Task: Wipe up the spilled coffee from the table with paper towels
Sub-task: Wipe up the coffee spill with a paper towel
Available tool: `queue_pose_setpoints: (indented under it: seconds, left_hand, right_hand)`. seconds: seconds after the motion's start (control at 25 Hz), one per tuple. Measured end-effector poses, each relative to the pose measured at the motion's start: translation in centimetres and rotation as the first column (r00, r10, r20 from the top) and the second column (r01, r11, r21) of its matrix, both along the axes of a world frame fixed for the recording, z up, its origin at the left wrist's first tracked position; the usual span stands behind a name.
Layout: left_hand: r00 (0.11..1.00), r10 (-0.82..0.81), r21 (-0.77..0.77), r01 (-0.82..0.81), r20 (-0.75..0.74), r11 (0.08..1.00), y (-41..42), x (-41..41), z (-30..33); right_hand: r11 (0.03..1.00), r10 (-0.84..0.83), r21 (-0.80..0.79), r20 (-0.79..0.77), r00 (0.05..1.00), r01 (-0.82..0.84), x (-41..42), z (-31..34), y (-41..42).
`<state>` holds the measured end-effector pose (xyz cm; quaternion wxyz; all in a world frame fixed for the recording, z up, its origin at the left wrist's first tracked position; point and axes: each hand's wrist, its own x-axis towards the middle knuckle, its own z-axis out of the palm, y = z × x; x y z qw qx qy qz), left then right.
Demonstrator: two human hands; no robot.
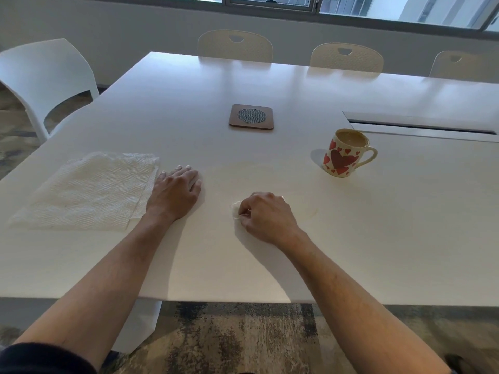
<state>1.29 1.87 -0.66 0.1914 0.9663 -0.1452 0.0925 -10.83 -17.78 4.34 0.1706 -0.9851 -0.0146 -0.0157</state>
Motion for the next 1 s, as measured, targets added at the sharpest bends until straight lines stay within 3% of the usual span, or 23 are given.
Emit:
queue_pose_setpoints:
  seconds: [0.56,0.8,0.88,1.0]
  left_hand:
    - [1.0,-0.011,-0.002,0.011,0.009,1.0,0.2,0.2,-0.2]
    - [1.0,-0.007,0.001,0.007,0.007,1.0,0.2,0.2,-0.3]
    - [1.0,-0.01,0.006,0.01,0.006,1.0,0.3,0.2,-0.3]
    - [1.0,-0.013,0.006,0.013,0.004,1.0,0.3,0.3,-0.3]
  right_hand:
    - [0.999,0.035,0.015,-0.091,0.995,-0.034,-0.4,1.1,-3.6]
    - [0.997,0.015,-0.065,-0.171,0.985,-0.027,-0.7,1.7,-5.9]
    - [1.0,0.008,-0.011,-0.182,0.983,-0.01,-0.9,2.2,-6.5]
    - [0.985,-0.101,0.131,-0.072,0.992,0.109,-1.3,3.0,-8.7]
